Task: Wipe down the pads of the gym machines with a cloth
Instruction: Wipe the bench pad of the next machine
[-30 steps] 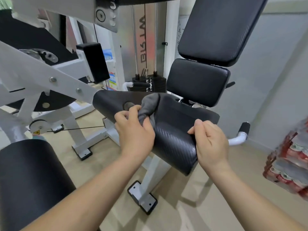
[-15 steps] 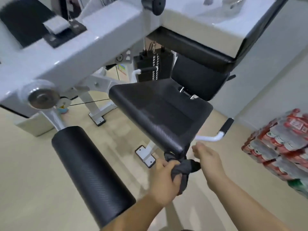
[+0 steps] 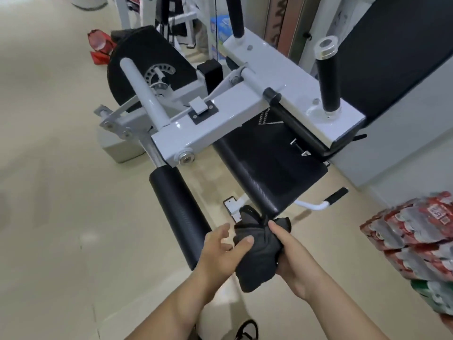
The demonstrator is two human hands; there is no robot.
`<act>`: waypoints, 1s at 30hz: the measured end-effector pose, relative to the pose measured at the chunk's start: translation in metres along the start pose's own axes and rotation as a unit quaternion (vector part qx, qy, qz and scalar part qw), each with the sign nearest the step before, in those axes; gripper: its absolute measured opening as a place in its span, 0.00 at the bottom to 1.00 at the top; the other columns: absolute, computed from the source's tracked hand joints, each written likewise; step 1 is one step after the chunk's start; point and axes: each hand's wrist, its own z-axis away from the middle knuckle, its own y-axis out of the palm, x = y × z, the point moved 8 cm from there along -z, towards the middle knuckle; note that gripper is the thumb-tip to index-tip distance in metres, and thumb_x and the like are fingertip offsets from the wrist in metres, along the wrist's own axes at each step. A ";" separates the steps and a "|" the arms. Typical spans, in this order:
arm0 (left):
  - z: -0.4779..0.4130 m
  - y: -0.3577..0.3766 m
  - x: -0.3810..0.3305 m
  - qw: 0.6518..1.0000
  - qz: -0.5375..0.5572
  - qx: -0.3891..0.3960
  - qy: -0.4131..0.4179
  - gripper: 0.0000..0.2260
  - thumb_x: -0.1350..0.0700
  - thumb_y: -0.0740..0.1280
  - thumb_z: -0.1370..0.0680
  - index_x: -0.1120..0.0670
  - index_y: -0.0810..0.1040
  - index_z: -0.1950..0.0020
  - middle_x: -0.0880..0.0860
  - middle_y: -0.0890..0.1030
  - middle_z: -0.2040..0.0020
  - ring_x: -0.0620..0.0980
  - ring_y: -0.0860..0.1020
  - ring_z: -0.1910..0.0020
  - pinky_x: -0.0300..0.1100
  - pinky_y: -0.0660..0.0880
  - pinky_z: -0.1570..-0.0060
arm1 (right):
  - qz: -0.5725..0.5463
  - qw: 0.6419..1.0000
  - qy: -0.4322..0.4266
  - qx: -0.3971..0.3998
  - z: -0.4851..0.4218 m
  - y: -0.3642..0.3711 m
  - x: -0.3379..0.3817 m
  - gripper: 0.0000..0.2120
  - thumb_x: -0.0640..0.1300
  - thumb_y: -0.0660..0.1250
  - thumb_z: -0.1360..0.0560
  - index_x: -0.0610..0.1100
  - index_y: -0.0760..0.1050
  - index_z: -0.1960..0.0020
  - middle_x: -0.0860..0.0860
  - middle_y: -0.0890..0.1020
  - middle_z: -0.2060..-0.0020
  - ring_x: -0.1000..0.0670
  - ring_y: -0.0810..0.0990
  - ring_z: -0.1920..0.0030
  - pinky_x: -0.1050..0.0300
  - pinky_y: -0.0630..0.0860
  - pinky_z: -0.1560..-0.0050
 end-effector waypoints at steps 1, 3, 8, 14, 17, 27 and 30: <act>0.009 -0.005 0.001 0.999 0.024 0.026 -0.019 0.14 0.48 0.73 0.21 0.51 0.81 0.38 0.49 0.84 0.47 0.45 0.83 0.55 0.33 0.76 0.62 | 0.002 1.000 0.007 0.009 0.005 0.011 -0.001 0.20 0.60 0.58 0.17 0.52 0.82 0.35 0.49 0.85 0.39 0.49 0.83 0.37 0.40 0.72 0.29; 0.024 -0.025 0.001 0.997 0.059 0.039 -0.030 0.15 0.46 0.75 0.23 0.56 0.84 0.43 0.55 0.86 0.51 0.48 0.81 0.58 0.41 0.74 0.60 | 0.015 1.000 0.016 0.021 0.009 0.033 -0.004 0.23 0.63 0.55 0.17 0.53 0.82 0.36 0.50 0.86 0.40 0.51 0.83 0.37 0.42 0.73 0.30; 0.045 -0.121 0.004 0.995 0.100 -0.015 0.000 0.12 0.50 0.73 0.22 0.55 0.84 0.42 0.59 0.86 0.48 0.53 0.81 0.55 0.47 0.73 0.57 | 0.089 0.996 -0.002 -0.014 0.005 0.107 -0.010 0.23 0.66 0.57 0.19 0.53 0.81 0.39 0.54 0.88 0.49 0.54 0.87 0.48 0.49 0.81 0.42; 0.051 -0.262 0.001 0.988 0.073 -0.133 0.010 0.22 0.44 0.76 0.25 0.62 0.77 0.48 0.50 0.81 0.59 0.47 0.78 0.61 0.42 0.73 0.61 | 0.109 0.992 -0.038 -0.058 -0.026 0.215 -0.029 0.25 0.69 0.67 0.26 0.50 0.82 0.42 0.52 0.89 0.52 0.48 0.87 0.50 0.46 0.84 0.46; 0.051 -0.338 -0.003 0.988 0.030 -0.154 0.013 0.28 0.39 0.74 0.26 0.63 0.69 0.52 0.50 0.75 0.61 0.47 0.74 0.63 0.43 0.71 0.61 | 0.122 0.990 -0.038 -0.052 -0.040 0.284 -0.038 0.21 0.64 0.74 0.28 0.46 0.81 0.49 0.49 0.88 0.54 0.45 0.87 0.53 0.54 0.81 0.61; -0.009 -0.493 -0.004 0.984 0.028 -0.155 -0.082 0.15 0.49 0.72 0.22 0.59 0.74 0.50 0.58 0.82 0.51 0.52 0.79 0.57 0.48 0.75 0.57 | 0.069 0.992 -0.089 -0.051 -0.104 0.446 0.004 0.09 0.50 0.65 0.17 0.46 0.76 0.41 0.48 0.86 0.47 0.47 0.85 0.44 0.43 0.83 0.41; -0.040 -0.514 -0.029 0.986 -0.014 -0.153 -0.063 0.07 0.55 0.68 0.19 0.54 0.75 0.55 0.55 0.81 0.54 0.50 0.77 0.59 0.48 0.76 0.58 | 0.057 0.993 -0.093 -0.038 -0.132 0.480 0.034 0.09 0.50 0.64 0.16 0.46 0.77 0.42 0.47 0.87 0.49 0.48 0.86 0.47 0.47 0.84 0.45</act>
